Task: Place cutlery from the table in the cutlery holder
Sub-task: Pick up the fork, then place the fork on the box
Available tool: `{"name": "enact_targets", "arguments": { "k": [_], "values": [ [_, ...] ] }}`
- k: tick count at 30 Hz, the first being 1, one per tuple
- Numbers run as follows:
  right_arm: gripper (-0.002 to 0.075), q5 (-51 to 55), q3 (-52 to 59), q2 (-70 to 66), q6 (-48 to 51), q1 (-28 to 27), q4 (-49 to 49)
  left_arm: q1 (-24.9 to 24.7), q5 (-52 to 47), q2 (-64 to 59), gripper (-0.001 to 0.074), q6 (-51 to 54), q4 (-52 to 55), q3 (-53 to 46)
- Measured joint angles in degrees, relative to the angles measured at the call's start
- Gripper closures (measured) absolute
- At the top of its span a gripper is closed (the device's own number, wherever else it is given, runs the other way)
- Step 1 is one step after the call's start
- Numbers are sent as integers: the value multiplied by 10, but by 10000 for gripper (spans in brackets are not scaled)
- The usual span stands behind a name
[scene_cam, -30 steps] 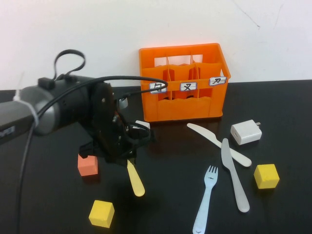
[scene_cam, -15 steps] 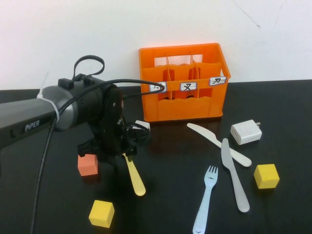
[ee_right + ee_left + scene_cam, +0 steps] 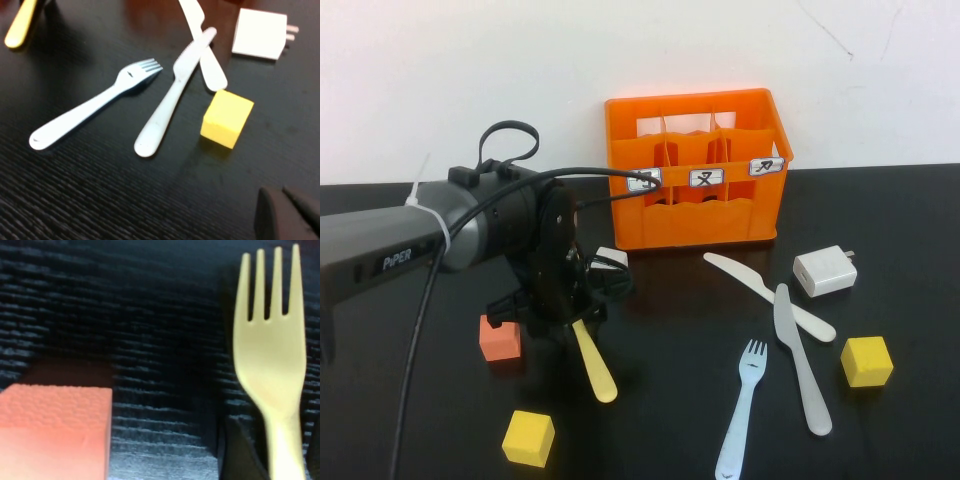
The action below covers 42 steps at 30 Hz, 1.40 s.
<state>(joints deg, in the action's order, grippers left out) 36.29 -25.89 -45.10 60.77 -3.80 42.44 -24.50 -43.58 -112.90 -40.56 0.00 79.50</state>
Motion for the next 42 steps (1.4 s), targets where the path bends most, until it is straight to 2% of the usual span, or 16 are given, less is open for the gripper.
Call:
{"name": "enact_targets", "arguments": {
  "k": [8,11,14,15,27,35,38,42],
  "values": [
    [728,0,0,0,8,0,10,-18,-11,-4,456,14,39,3],
    [728,0,0,0,10,0,12,-29,-16,-4,507,15,57,3],
    [728,0,0,0,10,0,12,-33,-19,-5,620,15,63,3],
    [728,0,0,0,10,0,12,-33,-19,-5,633,15,64,4],
    [728,0,0,0,12,0,12,-33,-40,5,633,19,61,4],
    [728,0,0,0,12,0,12,-33,-68,89,633,54,61,4],
    [728,0,0,0,12,0,12,-33,-47,128,633,56,61,4],
    [728,0,0,0,12,0,12,-33,39,175,633,58,61,4]
  ]
}}
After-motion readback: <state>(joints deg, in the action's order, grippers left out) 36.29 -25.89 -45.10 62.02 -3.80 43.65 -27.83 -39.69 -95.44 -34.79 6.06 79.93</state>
